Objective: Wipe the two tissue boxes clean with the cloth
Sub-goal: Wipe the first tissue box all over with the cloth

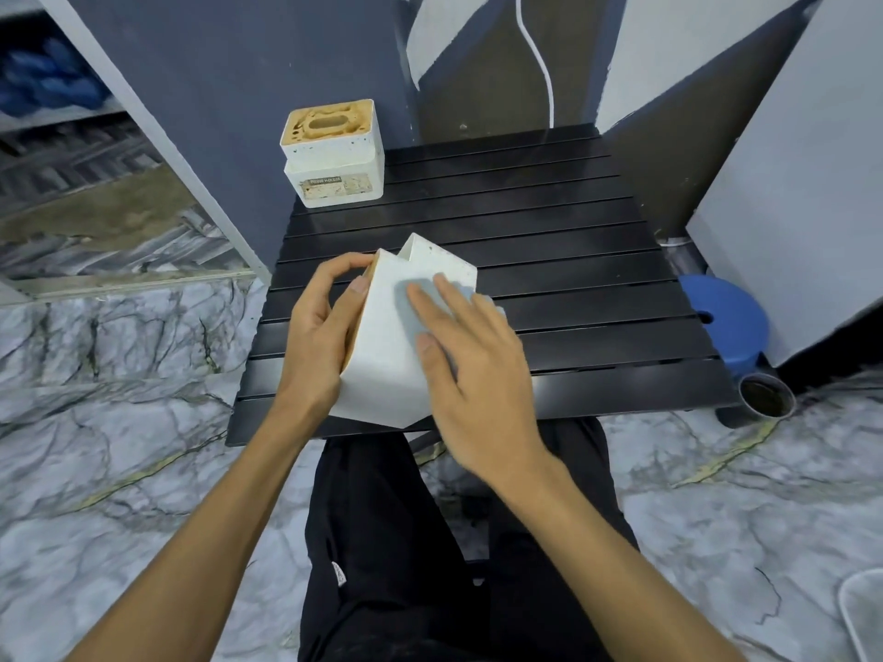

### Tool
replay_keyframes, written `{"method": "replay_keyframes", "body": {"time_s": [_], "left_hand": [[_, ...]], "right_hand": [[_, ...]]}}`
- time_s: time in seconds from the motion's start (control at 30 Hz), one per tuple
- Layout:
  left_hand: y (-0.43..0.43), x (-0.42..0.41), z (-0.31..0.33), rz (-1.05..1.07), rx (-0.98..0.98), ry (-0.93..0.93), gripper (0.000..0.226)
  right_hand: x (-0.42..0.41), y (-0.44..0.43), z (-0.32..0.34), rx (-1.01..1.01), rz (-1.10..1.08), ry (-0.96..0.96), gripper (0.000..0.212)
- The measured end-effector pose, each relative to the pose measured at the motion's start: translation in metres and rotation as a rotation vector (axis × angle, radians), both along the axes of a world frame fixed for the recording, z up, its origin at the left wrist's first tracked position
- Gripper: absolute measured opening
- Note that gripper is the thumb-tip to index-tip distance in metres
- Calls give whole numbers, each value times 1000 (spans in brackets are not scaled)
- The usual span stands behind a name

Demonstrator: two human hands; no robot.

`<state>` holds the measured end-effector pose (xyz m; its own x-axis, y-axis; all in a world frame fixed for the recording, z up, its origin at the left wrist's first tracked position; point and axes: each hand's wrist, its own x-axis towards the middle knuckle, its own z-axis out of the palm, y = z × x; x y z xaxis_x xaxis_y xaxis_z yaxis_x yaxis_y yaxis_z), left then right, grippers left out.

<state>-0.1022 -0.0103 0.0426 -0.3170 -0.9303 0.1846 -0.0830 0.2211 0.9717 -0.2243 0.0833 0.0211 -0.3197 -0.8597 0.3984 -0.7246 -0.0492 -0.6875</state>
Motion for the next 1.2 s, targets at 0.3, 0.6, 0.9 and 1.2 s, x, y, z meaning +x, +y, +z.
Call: {"method": "replay_keyframes", "body": {"time_s": [0.3, 0.6, 0.9, 1.2], "left_hand": [[2, -5, 2, -22, -14, -25, 24], [1, -1, 1, -17, 0, -21, 24], [-1, -2, 0, -11, 10, -8, 22], [2, -4, 3, -28, 18, -17, 23]], "right_hand": [[-28, -34, 0, 25, -36, -64, 44], [-14, -33, 6, -18, 12, 22, 43], [-10, -12, -3, 9, -27, -57, 43], [-40, -59, -5, 49, -14, -92, 50]]}}
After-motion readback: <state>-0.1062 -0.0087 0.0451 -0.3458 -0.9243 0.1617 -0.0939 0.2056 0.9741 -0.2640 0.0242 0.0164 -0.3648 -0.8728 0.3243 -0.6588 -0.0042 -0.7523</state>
